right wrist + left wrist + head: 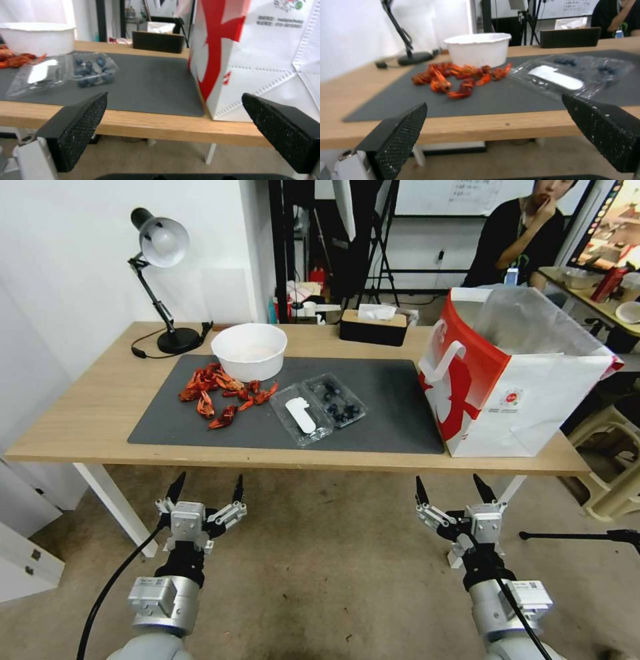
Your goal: Close the takeout container lid, then place the container into the takeout bag.
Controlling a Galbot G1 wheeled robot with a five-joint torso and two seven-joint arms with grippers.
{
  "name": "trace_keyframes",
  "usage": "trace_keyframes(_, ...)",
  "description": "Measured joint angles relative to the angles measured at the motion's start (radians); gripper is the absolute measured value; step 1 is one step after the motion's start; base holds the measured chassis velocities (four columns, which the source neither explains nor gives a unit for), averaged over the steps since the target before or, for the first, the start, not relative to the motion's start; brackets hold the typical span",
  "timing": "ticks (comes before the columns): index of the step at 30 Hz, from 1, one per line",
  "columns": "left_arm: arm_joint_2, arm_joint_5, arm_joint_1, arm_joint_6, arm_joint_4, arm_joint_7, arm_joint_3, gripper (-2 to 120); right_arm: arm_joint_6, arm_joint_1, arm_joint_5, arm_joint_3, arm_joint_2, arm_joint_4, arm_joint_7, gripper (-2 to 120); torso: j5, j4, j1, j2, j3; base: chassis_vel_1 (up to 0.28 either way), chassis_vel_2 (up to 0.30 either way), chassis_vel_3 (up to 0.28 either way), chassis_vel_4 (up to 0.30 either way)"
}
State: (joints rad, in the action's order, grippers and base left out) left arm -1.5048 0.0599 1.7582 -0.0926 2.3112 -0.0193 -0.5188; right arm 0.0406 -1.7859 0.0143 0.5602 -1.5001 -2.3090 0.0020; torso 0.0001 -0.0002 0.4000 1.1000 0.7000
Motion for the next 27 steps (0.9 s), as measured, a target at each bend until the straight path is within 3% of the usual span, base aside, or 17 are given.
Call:
trace_keyframes(3, -0.008, 0.093, -0.061, -0.135, 0.018, -0.032, 0.050, 100, 0.121, 0.042, 0.041, 0.035, 0.000, -0.033, 0.010, 100, 0.0001, 0.0001, 0.000, 0.000, 0.000, 0.000, 0.000, 0.000, 0.000)
trace_keyframes(7, -0.007, 0.137, -0.074, -0.151, 0.017, -0.046, 0.072, 100, 0.209, 0.071, 0.072, 0.060, 0.000, -0.056, 0.017, 100, 0.0000, 0.0000, 0.000, 0.000, 0.000, 0.000, 0.000, 0.000, 0.000)
trace_keyframes(9, -0.004, 0.146, -0.073, -0.125, 0.010, -0.047, 0.073, 100, 0.293, 0.100, 0.101, 0.084, 0.000, -0.079, 0.024, 100, -0.0001, 0.0003, 0.000, 0.000, 0.000, 0.000, 0.000, 0.000, 0.000)
trace_keyframes(18, 0.004, 0.145, -0.059, -0.012, -0.022, -0.027, 0.060, 100, 0.272, 0.115, 0.192, 0.038, 0.038, -0.068, 0.036, 100, -0.0001, 0.0002, 0.000, 0.000, 0.000, 0.000, 0.000, 0.000, 0.000)
trace_keyframes(27, 0.022, 0.143, -0.054, 0.021, -0.036, -0.016, 0.045, 100, 0.246, 0.140, 0.209, 0.007, 0.070, -0.054, 0.043, 100, 0.0000, 0.0002, 0.000, 0.000, 0.000, 0.000, 0.000, 0.000, 0.000)
